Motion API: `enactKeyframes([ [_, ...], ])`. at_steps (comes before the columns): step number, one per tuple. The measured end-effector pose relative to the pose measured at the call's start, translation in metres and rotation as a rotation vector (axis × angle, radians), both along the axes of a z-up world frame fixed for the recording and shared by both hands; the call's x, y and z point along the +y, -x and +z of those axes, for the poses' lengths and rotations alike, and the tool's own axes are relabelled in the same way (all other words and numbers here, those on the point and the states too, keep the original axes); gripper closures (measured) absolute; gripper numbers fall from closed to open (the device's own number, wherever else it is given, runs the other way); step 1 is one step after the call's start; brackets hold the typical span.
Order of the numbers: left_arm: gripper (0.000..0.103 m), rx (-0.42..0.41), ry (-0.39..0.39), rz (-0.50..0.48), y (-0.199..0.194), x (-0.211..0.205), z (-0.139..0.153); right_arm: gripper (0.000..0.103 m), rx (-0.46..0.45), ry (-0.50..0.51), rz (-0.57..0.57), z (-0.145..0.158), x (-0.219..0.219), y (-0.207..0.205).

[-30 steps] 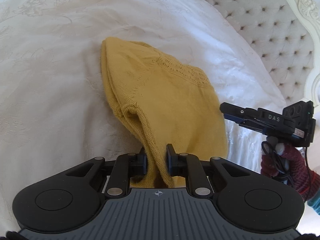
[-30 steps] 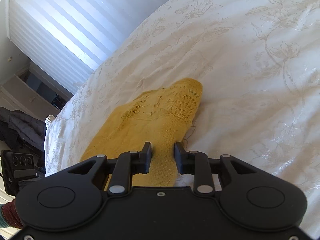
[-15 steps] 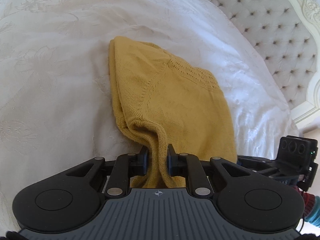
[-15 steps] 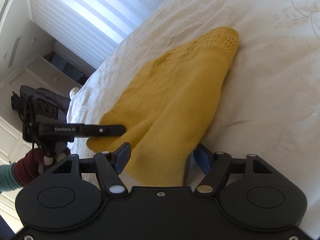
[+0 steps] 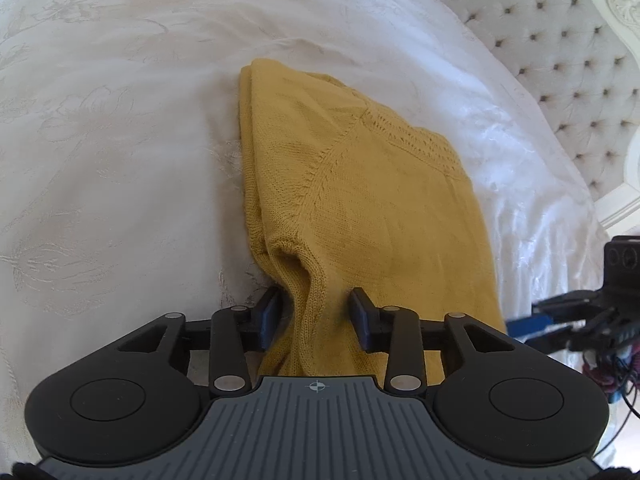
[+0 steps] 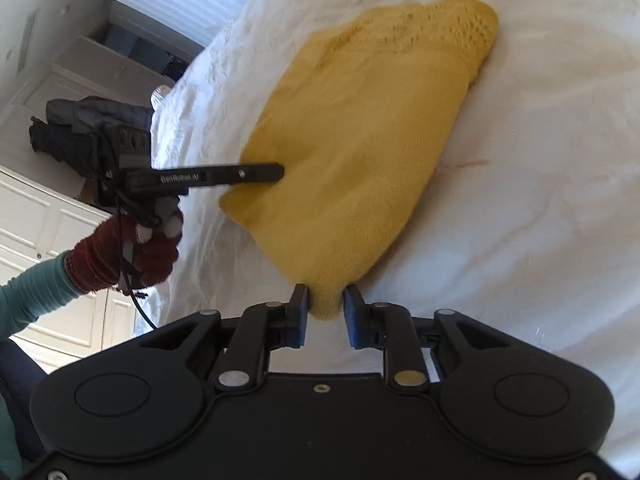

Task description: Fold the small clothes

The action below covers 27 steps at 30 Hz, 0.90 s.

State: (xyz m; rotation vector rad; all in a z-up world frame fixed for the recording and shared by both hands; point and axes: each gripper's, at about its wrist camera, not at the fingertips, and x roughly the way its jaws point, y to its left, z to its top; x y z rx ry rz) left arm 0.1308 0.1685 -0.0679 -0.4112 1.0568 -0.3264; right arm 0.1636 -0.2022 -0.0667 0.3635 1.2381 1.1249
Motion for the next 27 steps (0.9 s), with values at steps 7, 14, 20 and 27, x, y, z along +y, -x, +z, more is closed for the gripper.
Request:
enactKeyframes([
  [7, 0.035, 0.003, 0.067, -0.03, -0.003, -0.01, -0.007, 0.024, -0.084, -0.061, -0.314, -0.012, 0.011, -0.038],
  [14, 0.041, 0.024, 0.165, -0.007, -0.013, -0.011, -0.015, 0.024, -0.062, -0.13, -0.364, -0.038, 0.036, -0.067],
  [20, 0.087, 0.103, 0.266, 0.06, -0.015, -0.006, -0.02, 0.064, -0.047, -0.094, -0.383, -0.045, 0.044, -0.076],
  [27, 0.088, 0.095, 0.328, 0.016, 0.009, -0.027, 0.014, 0.068, -0.064, -0.022, -0.396, 0.005, 0.021, -0.045],
])
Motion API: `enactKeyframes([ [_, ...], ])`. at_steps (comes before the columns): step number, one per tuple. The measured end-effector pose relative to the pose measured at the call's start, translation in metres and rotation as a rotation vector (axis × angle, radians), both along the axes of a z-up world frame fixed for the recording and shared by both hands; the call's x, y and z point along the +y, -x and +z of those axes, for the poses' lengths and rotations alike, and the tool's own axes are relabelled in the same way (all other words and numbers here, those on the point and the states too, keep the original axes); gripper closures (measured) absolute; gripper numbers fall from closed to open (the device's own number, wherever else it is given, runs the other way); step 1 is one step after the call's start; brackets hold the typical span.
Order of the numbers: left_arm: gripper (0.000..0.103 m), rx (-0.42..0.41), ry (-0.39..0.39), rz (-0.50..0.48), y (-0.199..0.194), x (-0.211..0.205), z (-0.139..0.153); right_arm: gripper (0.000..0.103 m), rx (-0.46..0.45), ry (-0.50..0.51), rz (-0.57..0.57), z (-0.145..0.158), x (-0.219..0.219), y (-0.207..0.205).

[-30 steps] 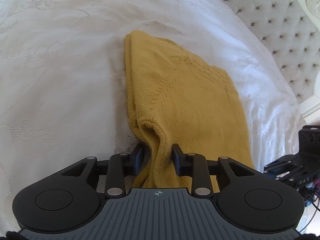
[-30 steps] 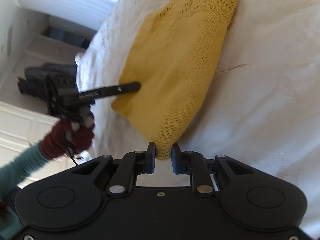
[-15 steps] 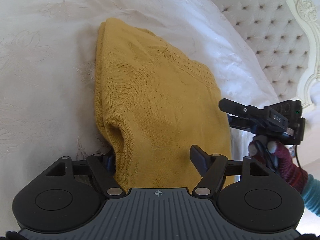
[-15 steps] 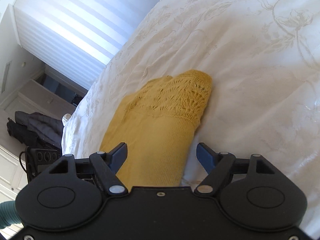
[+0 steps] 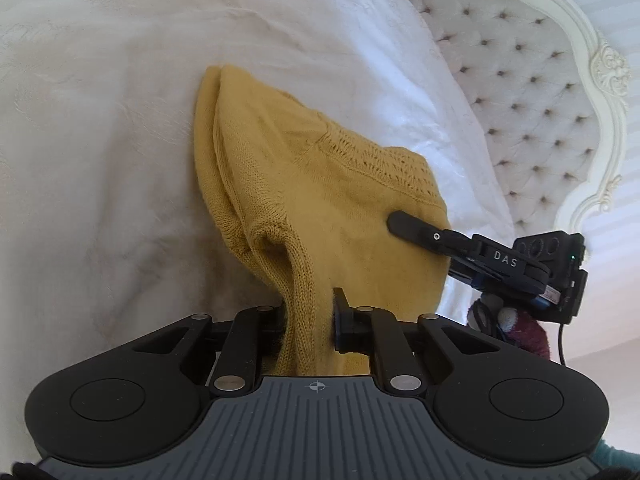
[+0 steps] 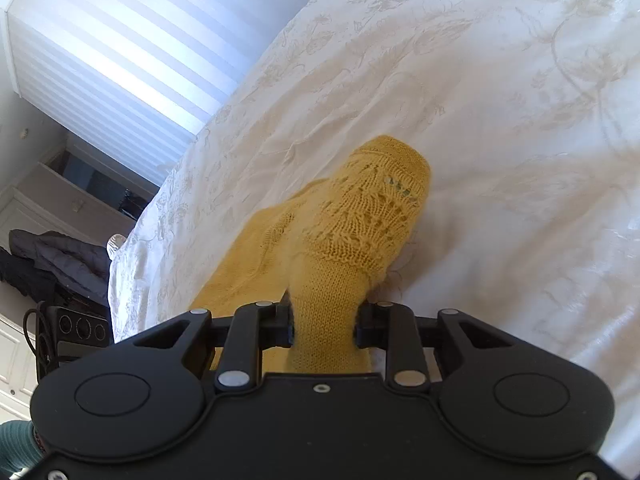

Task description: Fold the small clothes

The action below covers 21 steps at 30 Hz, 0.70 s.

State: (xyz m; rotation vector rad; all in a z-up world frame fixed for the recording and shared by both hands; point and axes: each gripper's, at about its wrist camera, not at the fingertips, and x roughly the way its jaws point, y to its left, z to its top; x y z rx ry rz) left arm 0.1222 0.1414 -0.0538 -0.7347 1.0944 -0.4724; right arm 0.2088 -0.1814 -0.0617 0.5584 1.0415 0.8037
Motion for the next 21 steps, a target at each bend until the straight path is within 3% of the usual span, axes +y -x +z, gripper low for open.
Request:
enactKeyframes([
  [4, 0.088, -0.007, 0.024, -0.109, 0.019, -0.028, 0.006, 0.068, 0.027, 0.049, -0.002, 0.022, -0.024, 0.024],
  [7, 0.087, 0.016, -0.08, -0.154, 0.025, -0.044, -0.007, 0.065, 0.052, 0.086, -0.032, 0.018, -0.04, 0.037],
  [9, 0.087, 0.081, -0.212, -0.161, 0.027, -0.049, -0.025, 0.06, 0.019, 0.235, -0.062, 0.007, -0.041, 0.042],
  [11, 0.085, 0.082, -0.228, -0.147, 0.029, -0.043, -0.032, 0.05, 0.004, 0.375, -0.093, -0.006, -0.04, 0.042],
  [12, 0.085, 0.062, -0.238, -0.139, 0.031, -0.041, -0.029, 0.045, -0.005, 0.389, -0.111, -0.01, -0.044, 0.042],
  [14, 0.085, -0.017, -0.307, -0.13, 0.037, -0.043, -0.016, 0.045, -0.019, 0.38, -0.129, -0.008, -0.047, 0.043],
  [16, 0.085, -0.117, -0.377, -0.097, 0.046, -0.043, 0.003, 0.044, -0.093, 0.391, -0.134, 0.002, -0.044, 0.046],
  [18, 0.085, -0.22, -0.398, -0.056, 0.051, -0.043, 0.022, 0.044, -0.202, 0.394, -0.13, 0.014, -0.047, 0.051],
  [21, 0.083, -0.346, -0.453, -0.057, 0.041, -0.055, 0.043, 0.044, -0.282, 0.369, -0.125, 0.022, -0.045, 0.056],
])
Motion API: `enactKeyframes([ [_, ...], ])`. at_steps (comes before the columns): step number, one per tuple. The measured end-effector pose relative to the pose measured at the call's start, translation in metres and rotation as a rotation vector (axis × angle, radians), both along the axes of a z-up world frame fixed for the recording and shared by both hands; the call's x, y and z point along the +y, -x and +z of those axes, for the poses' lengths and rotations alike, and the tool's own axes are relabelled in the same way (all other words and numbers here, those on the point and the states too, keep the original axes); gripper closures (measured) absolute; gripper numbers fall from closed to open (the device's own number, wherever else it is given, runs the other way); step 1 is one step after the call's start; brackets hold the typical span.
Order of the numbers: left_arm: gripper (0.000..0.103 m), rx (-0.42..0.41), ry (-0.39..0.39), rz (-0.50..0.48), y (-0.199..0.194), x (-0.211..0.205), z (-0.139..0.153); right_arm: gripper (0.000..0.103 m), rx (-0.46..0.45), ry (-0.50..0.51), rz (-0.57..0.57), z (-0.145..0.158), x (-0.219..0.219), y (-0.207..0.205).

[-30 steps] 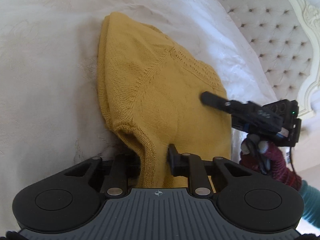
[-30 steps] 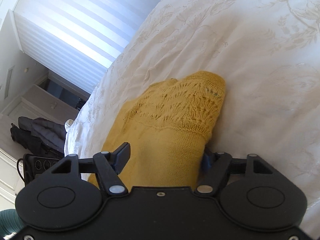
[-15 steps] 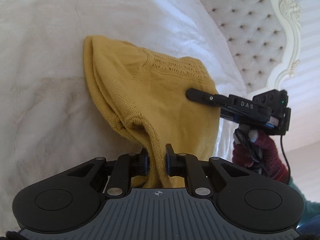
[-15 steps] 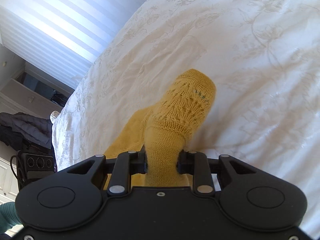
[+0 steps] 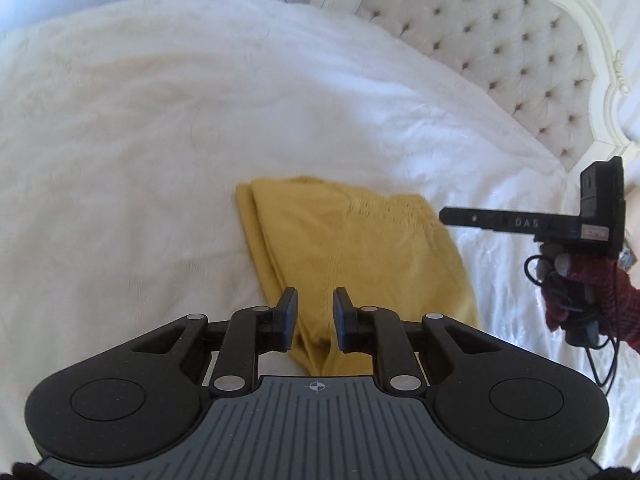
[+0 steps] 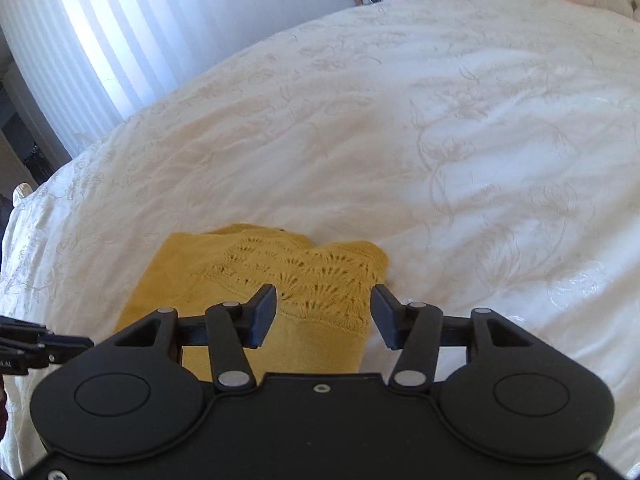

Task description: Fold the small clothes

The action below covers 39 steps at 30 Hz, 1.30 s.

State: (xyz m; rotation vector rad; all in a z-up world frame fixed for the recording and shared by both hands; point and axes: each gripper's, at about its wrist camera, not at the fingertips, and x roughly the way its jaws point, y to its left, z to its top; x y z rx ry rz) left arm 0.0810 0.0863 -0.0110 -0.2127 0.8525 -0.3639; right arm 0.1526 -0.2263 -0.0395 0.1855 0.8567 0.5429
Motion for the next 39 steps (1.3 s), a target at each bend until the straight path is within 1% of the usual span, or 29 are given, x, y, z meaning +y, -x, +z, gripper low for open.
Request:
enactKeyframes([
  [1, 0.082, -0.011, -0.007, -0.013, -0.008, -0.007, 0.004, 0.044, -0.014, 0.0, 0.008, 0.0, 0.0, 0.001],
  [3, 0.08, 0.0, 0.012, -0.003, -0.024, -0.012, 0.003, 0.044, -0.029, 0.012, 0.024, -0.003, 0.004, 0.001],
  [5, 0.08, 0.032, 0.047, 0.041, -0.04, -0.013, -0.001, 0.044, -0.028, 0.016, 0.033, -0.005, 0.006, 0.003],
  [7, 0.079, 0.071, 0.067, 0.086, -0.056, -0.012, -0.008, 0.044, -0.035, 0.011, 0.04, -0.005, 0.005, 0.008],
  [9, 0.079, 0.103, 0.068, 0.143, -0.064, -0.003, -0.016, 0.044, -0.044, 0.009, 0.05, -0.005, 0.006, 0.009],
  [11, 0.078, 0.125, 0.075, 0.166, -0.072, 0.004, -0.022, 0.044, -0.044, -0.003, 0.058, -0.006, 0.005, 0.011],
  [13, 0.07, 0.153, 0.073, 0.167, -0.078, 0.006, -0.029, 0.044, -0.048, -0.014, 0.064, -0.006, 0.004, 0.014],
  [16, 0.069, 0.19, 0.101, 0.146, -0.084, 0.009, -0.038, 0.044, -0.058, -0.012, 0.067, -0.007, 0.003, 0.014],
  [18, 0.064, 0.197, 0.126, 0.137, -0.087, 0.008, -0.043, 0.044, -0.056, -0.019, 0.07, -0.009, 0.003, 0.014],
  [20, 0.063, 0.192, 0.145, 0.144, -0.09, 0.006, -0.047, 0.044, -0.057, -0.019, 0.068, -0.01, 0.003, 0.014],
  [21, 0.067, 0.183, 0.152, 0.14, -0.091, 0.007, -0.048, 0.043, -0.059, -0.017, 0.069, -0.011, 0.004, 0.015],
  [22, 0.076, 0.159, 0.143, 0.148, -0.09, 0.006, -0.047, 0.043, -0.063, -0.013, 0.071, -0.012, 0.005, 0.017],
  [23, 0.093, 0.133, 0.104, 0.165, -0.089, 0.005, -0.045, 0.043, -0.069, -0.006, 0.074, -0.012, 0.006, 0.018],
  [25, 0.096, 0.111, 0.039, 0.195, -0.089, 0.005, -0.043, 0.043, -0.09, 0.014, 0.08, -0.012, 0.01, 0.021],
  [28, 0.096, 0.122, 0.011, 0.21, -0.09, 0.012, -0.046, 0.043, -0.13, 0.026, 0.094, -0.01, 0.019, 0.022],
  [30, 0.095, 0.124, 0.009, 0.214, -0.09, 0.014, -0.048, 0.044, -0.166, 0.041, 0.131, -0.009, 0.033, 0.02],
  [32, 0.095, 0.116, -0.014, 0.207, -0.09, 0.012, -0.047, 0.05, -0.184, 0.04, 0.164, -0.011, 0.047, 0.015],
  [33, 0.095, 0.111, -0.025, 0.204, -0.091, 0.011, -0.047, 0.059, -0.181, 0.05, 0.186, -0.014, 0.059, 0.01],
  [34, 0.095, 0.11, -0.033, 0.2, -0.091, 0.011, -0.048, 0.062, -0.178, 0.063, 0.195, -0.017, 0.067, 0.005],
  [35, 0.094, 0.111, -0.041, 0.199, -0.091, 0.01, -0.048, 0.063, -0.172, 0.074, 0.201, -0.021, 0.077, -0.002],
  [38, 0.093, 0.11, -0.063, 0.206, -0.092, 0.011, -0.05, 0.062, -0.074, 0.091, 0.21, -0.041, 0.103, -0.028],
  [39, 0.087, 0.111, -0.066, 0.207, -0.093, 0.012, -0.05, 0.062, -0.078, 0.073, 0.194, -0.045, 0.107, -0.033],
])
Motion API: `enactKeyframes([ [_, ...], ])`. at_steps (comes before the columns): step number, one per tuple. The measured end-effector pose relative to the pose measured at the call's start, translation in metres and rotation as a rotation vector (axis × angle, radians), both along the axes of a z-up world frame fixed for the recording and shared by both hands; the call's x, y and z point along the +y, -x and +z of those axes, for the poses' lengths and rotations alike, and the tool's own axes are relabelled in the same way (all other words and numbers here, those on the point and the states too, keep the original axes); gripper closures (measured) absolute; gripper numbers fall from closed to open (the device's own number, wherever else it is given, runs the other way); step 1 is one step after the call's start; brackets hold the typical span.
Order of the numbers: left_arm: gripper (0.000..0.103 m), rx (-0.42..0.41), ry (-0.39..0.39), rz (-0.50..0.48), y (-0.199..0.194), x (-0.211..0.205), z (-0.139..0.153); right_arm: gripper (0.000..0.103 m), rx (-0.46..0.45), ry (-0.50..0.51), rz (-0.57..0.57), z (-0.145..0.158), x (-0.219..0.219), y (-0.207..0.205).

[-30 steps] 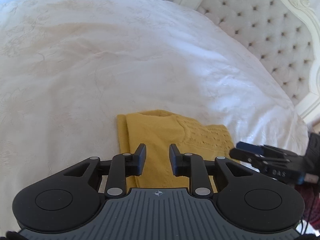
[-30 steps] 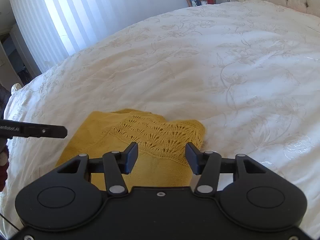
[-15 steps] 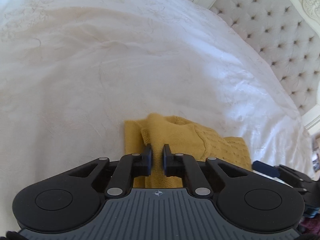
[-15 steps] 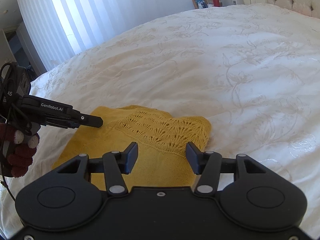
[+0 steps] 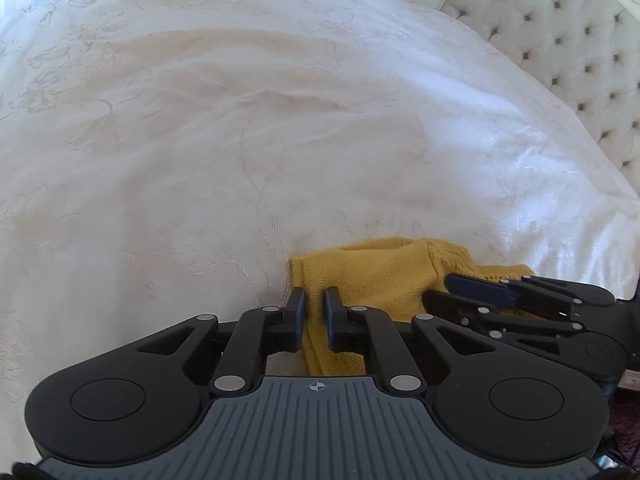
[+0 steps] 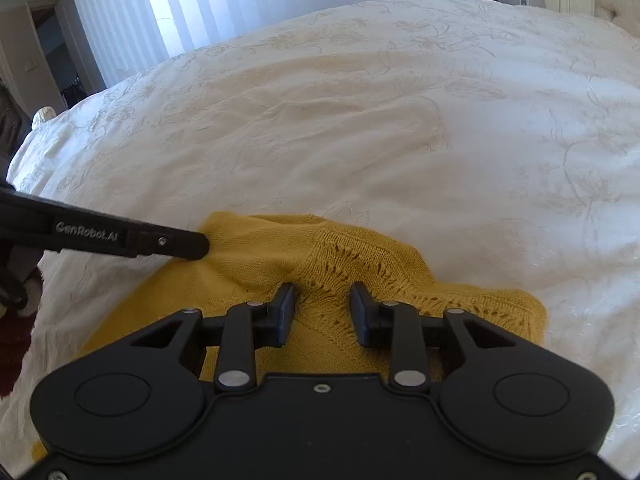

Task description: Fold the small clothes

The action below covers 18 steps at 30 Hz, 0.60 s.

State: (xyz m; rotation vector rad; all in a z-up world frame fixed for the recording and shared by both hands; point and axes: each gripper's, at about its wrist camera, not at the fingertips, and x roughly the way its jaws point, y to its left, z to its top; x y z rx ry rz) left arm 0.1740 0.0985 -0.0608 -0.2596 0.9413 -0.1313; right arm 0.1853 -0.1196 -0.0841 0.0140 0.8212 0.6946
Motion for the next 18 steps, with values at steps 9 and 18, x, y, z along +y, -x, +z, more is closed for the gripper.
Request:
enactKeyframes([
  [9, 0.05, -0.082, 0.034, -0.037, 0.03, 0.006, 0.032, 0.038, 0.018, -0.129, -0.07, 0.013, -0.026, 0.006],
  [18, 0.033, -0.069, 0.107, -0.161, 0.082, -0.017, 0.05, 0.004, -0.042, -0.12, -0.199, 0.049, -0.083, 0.061],
])
